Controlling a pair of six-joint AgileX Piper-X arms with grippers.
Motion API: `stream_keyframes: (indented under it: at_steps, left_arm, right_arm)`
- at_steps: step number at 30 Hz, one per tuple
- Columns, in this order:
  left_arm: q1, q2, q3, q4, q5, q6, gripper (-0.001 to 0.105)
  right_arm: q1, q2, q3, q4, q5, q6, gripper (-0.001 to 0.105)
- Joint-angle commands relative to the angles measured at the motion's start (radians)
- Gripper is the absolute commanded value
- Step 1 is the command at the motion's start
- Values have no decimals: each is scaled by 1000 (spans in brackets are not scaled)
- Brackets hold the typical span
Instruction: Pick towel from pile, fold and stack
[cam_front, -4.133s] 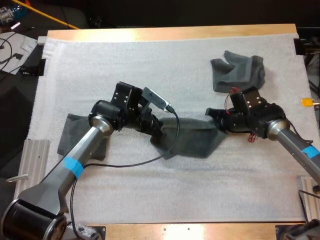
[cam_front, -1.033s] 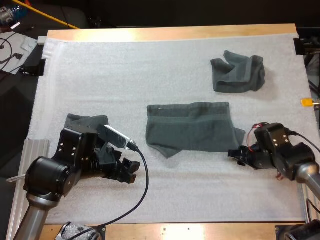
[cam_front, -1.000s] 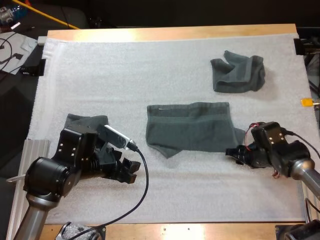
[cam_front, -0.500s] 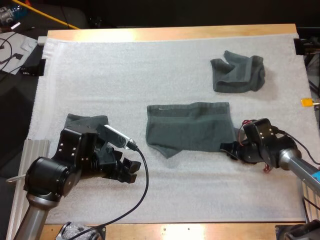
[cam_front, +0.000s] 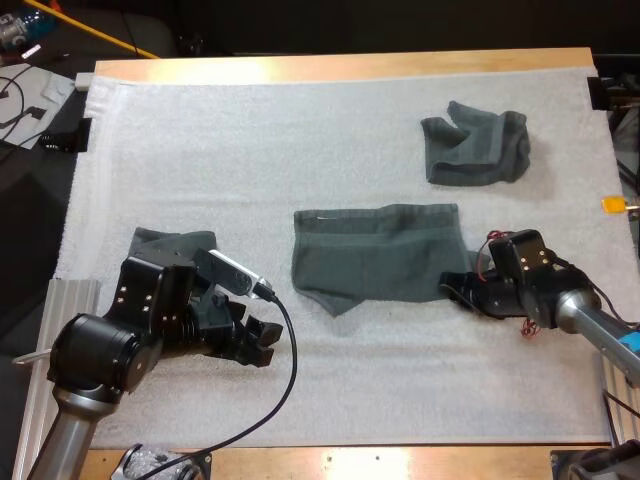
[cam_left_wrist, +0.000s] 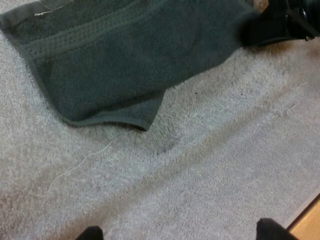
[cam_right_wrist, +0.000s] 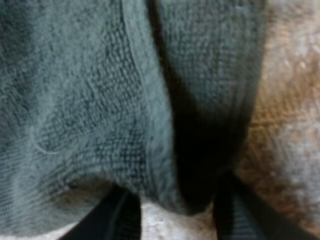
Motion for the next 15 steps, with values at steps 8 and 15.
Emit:
stream_keyframes:
  at_steps: [8, 15]
  left_arm:
    - [-2, -1, 1, -23, 12, -3, 60]
    - [-4, -2, 2, -43, 16, 12, 60]
  right_arm:
    - [-2, -9, -1, -13, -28, 16, 0]
    - [-1, -112, 1, 83, -29, -19, 0]
